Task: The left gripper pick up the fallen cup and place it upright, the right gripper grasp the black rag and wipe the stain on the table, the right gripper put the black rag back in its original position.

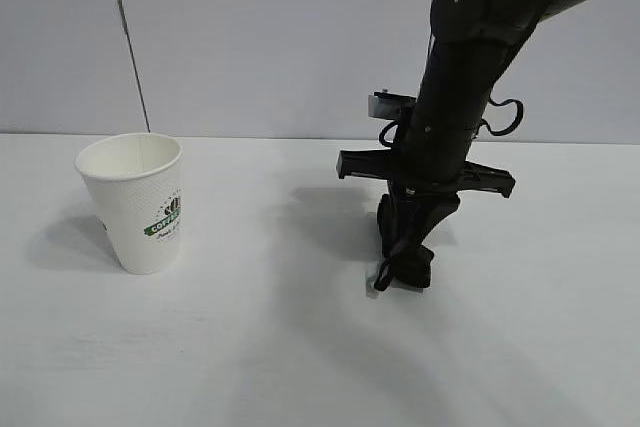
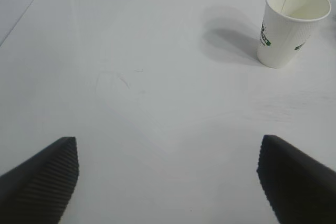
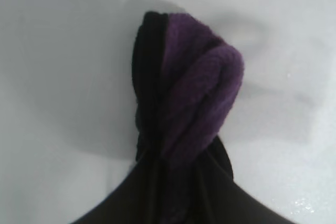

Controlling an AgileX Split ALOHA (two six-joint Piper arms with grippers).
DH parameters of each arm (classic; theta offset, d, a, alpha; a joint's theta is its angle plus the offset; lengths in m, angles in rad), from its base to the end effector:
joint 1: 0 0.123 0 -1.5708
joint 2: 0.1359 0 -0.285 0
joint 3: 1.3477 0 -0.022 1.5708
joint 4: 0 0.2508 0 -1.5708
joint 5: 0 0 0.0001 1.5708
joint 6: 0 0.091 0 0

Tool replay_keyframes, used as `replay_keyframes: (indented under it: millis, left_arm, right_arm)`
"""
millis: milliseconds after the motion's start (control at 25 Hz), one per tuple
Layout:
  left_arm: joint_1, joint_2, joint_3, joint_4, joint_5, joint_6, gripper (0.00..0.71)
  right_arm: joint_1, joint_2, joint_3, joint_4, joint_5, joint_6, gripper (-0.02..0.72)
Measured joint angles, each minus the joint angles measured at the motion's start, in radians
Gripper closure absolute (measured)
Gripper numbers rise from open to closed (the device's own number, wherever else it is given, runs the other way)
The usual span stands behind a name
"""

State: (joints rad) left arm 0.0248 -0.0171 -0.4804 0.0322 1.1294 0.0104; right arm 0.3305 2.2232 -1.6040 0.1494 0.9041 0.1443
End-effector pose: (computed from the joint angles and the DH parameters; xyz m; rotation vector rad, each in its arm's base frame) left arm -0.0083 0.0024 0.2663 -0.0180 2.1155 0.0600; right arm 0.4146 0.1535 0.1262 -0.1540 3.0274 0.2303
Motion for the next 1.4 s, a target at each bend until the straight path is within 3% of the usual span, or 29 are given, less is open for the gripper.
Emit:
replay_keyframes:
  millis: [120, 200, 360, 480, 1000, 1400]
  left_arm:
    - [0.0, 0.0, 0.0, 0.0, 0.0, 0.0, 0.047]
    - [0.0, 0.0, 0.0, 0.0, 0.0, 0.0, 0.047]
    - [0.0, 0.0, 0.0, 0.0, 0.0, 0.0, 0.047]
    - [0.0, 0.0, 0.0, 0.0, 0.0, 0.0, 0.047]
    - [0.0, 0.0, 0.0, 0.0, 0.0, 0.0, 0.047]
    - [0.0, 0.0, 0.0, 0.0, 0.0, 0.0, 0.047]
  right_arm:
    - [0.0, -0.003, 0.0, 0.02, 0.002, -0.034, 0.617]
    - [0.0, -0.009, 0.0, 0.05, 0.01, -0.068, 0.551]
    - [0.0, -0.039, 0.001, 0.089, 0.015, -0.097, 0.211]
    - [0.0, -0.069, 0.001, 0.099, 0.024, -0.1, 0.106]
    - [0.0, -0.439, 0.004, 0.122, 0.086, -0.105, 0.081]
    - [0.0, -0.85, 0.004, 0.124, 0.25, -0.108, 0.081]
